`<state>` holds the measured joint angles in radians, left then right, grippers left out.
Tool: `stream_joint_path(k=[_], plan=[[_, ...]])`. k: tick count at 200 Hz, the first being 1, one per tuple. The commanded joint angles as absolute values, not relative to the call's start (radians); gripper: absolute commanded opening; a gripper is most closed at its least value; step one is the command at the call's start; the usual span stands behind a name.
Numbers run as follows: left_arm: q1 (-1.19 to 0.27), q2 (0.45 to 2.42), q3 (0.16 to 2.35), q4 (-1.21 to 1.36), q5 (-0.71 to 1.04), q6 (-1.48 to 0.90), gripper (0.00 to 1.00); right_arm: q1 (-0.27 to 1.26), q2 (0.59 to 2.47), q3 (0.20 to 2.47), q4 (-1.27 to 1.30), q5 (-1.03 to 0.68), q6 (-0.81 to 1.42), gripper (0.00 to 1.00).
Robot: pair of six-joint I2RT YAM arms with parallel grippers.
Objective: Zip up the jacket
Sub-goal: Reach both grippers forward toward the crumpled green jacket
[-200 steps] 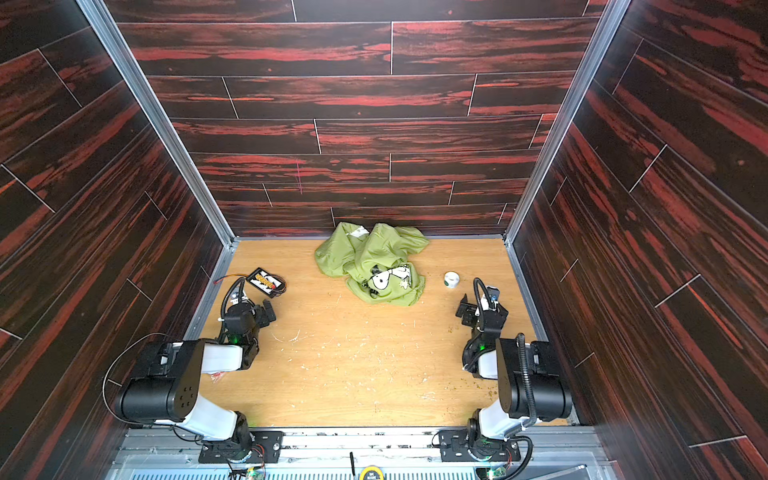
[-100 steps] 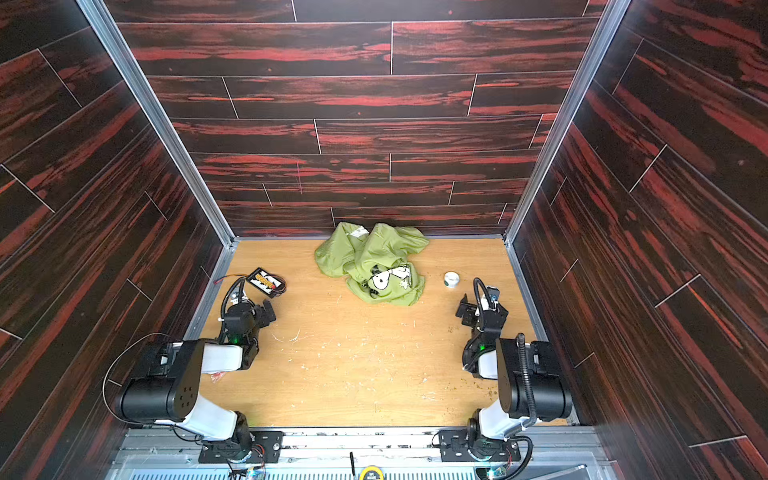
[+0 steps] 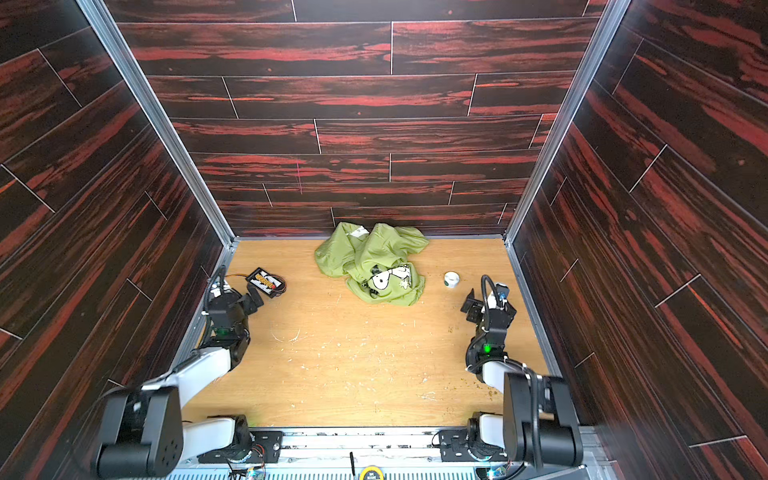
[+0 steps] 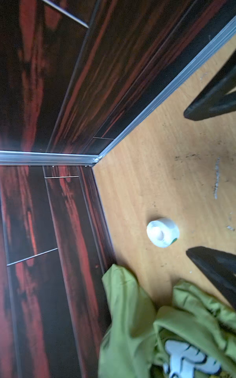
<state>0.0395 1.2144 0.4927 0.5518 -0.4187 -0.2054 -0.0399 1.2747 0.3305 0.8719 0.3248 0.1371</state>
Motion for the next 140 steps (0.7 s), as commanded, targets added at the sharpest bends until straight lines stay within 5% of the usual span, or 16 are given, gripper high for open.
stream_joint_path(k=[1, 31, 62, 140], plan=[[0.037, 1.100, 0.557, 0.392, -0.455, -0.266, 1.00, -0.039, 1.176, 0.411, 0.597, 0.304, 0.184, 0.98], [0.038, 0.942, 0.599, 0.246, -0.549, -0.420, 1.00, -0.065, 1.008, 0.541, 0.260, 0.376, 0.449, 0.98], [0.041, 0.804, 0.659, -0.013, -0.583, -0.631, 0.99, -0.109, 1.011, 0.756, -0.002, 0.063, 0.435, 0.98], [0.052, 0.887, 0.888, -0.374, -0.075, -0.775, 1.00, -0.109, 1.078, 0.863, -0.139, -0.062, 0.584, 0.99]])
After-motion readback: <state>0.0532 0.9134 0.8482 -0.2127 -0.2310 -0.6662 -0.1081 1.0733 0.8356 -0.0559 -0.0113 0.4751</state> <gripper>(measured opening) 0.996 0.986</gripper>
